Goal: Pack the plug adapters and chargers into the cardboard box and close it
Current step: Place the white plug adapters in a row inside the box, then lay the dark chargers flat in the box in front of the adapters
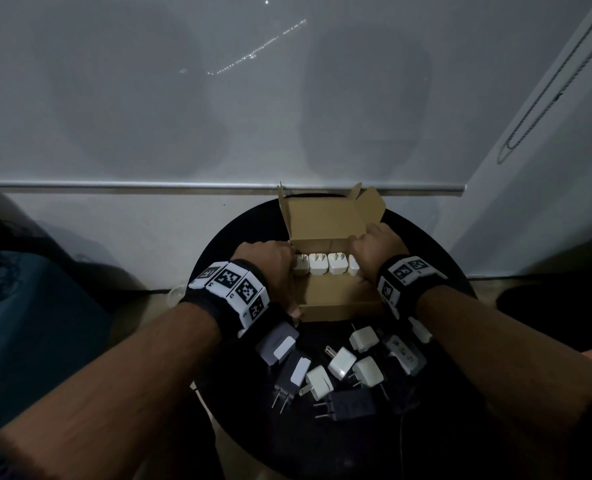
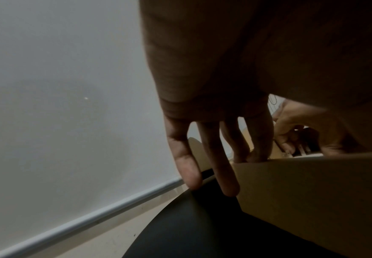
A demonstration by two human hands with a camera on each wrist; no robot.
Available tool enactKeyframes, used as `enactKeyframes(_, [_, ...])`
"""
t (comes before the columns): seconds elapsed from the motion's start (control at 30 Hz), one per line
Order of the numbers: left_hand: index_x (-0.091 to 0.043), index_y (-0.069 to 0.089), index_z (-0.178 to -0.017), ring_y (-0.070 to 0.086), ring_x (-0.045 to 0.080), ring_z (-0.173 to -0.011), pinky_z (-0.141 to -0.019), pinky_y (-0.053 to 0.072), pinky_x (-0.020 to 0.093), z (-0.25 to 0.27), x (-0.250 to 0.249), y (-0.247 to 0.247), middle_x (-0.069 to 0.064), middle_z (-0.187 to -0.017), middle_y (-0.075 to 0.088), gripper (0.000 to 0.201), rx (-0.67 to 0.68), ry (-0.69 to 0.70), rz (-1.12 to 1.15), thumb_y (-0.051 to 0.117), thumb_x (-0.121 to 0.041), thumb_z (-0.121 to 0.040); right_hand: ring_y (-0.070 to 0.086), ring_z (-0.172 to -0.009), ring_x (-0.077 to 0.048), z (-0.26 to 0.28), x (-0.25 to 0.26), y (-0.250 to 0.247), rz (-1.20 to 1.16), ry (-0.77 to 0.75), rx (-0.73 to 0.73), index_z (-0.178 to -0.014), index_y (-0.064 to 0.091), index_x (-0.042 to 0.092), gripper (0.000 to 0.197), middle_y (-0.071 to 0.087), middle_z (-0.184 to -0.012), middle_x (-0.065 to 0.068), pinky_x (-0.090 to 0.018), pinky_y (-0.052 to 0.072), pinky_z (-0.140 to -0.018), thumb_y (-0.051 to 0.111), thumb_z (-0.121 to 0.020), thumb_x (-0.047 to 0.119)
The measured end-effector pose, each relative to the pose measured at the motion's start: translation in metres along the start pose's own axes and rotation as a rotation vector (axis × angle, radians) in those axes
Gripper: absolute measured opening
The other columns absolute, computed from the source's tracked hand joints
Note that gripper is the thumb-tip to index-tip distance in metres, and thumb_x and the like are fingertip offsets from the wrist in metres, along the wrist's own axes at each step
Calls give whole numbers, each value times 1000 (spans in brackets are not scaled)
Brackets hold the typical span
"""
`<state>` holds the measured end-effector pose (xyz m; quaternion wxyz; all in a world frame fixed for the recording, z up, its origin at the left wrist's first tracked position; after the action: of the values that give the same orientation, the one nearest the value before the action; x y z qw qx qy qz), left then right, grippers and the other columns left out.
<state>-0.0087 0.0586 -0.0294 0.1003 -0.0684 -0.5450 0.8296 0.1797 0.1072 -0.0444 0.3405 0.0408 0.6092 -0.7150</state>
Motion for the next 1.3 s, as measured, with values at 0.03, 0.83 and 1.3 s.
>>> enactKeyframes(0.03, [-28, 59, -127, 63, 21, -109, -86, 50, 37, -1, 1, 1, -9, -134, 58, 103, 0, 4, -1, 76, -79, -40, 51, -110, -26, -1, 1, -1, -17, 7, -6, -111, 53, 11, 53, 67, -106, -8, -36, 37, -93, 76, -74, 41])
enactKeyframes(0.83, [-38, 62, -125, 63, 22, -114, -87, 51, 39, -6, 11, -5, -12, -135, 60, 68, -43, 24, -15, 63, -75, -68, 61, -104, -33, 88, 136, -63, -413, -399, 14, -127, 51, 16, 49, 58, -119, -12, -40, 48, -79, 45, -93, 51])
enactKeyframes(1.3, [-40, 64, -123, 62, 22, -113, -83, 47, 35, -12, 19, -1, -12, -132, 62, 65, -49, 24, 55, 68, -72, -66, 55, -97, -33, 83, 163, -50, -503, -302, 41, -108, 57, 0, 46, 52, -115, -23, -39, 51, -79, 63, -84, 39])
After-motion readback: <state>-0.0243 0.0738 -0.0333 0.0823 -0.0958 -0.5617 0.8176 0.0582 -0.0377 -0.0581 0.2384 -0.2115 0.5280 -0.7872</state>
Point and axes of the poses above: each hand's wrist, its own z-axis away from the middle knuckle, its own y-axis out of the palm, x = y × z, the point moved 3 cm from there along -z, towards the middle knuckle
